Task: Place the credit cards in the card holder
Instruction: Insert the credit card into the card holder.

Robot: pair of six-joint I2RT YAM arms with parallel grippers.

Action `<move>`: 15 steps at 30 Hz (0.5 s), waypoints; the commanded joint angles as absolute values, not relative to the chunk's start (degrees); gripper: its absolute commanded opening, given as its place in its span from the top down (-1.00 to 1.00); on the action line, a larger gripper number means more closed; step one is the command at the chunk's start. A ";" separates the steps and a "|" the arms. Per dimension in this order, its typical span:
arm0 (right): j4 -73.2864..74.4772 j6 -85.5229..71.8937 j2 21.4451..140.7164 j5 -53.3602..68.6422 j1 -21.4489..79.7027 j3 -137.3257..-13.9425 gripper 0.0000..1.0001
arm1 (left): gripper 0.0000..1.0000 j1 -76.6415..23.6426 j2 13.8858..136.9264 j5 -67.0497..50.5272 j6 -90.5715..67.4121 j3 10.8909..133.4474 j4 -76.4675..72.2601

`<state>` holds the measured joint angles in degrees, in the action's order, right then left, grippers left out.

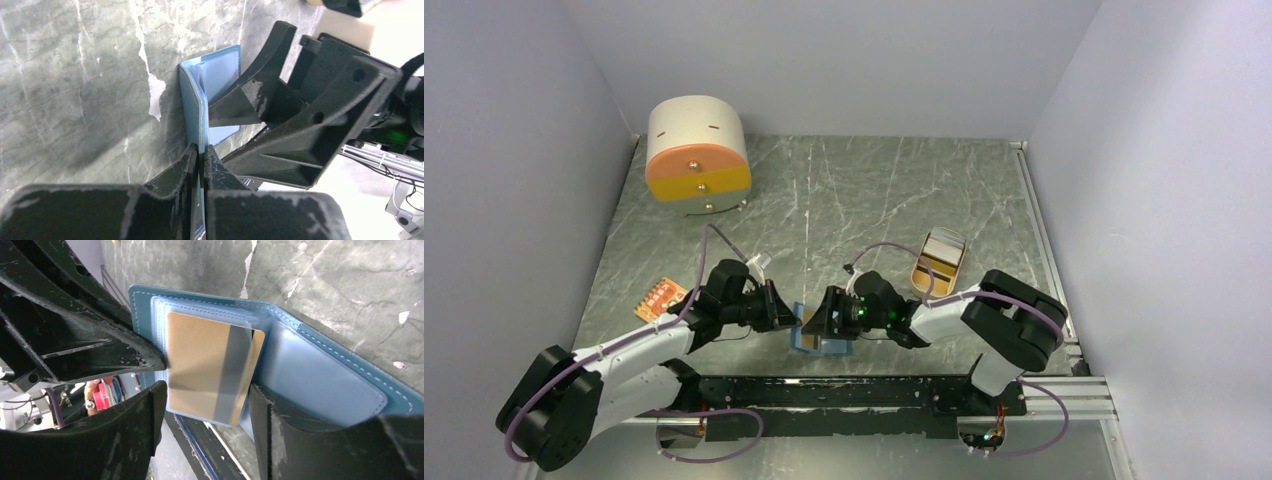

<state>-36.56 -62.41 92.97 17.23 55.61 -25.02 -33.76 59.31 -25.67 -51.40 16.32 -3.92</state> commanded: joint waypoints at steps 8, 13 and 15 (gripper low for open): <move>-19.81 -56.16 83.23 11.39 56.35 -28.65 -0.45 | 0.82 -33.96 58.71 -17.15 -47.22 26.28 14.40; -24.51 -56.69 85.70 13.38 58.19 -29.98 -0.37 | 0.82 -34.16 59.41 -15.97 -47.55 30.37 19.53; -28.50 -57.77 87.18 14.34 58.75 -30.29 -0.36 | 0.82 -34.14 60.13 -14.79 -47.39 32.00 21.83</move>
<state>-23.27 -57.36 85.01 13.43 57.41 -28.47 -33.87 59.29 -17.78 -48.29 28.05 15.42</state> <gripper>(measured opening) 0.685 0.099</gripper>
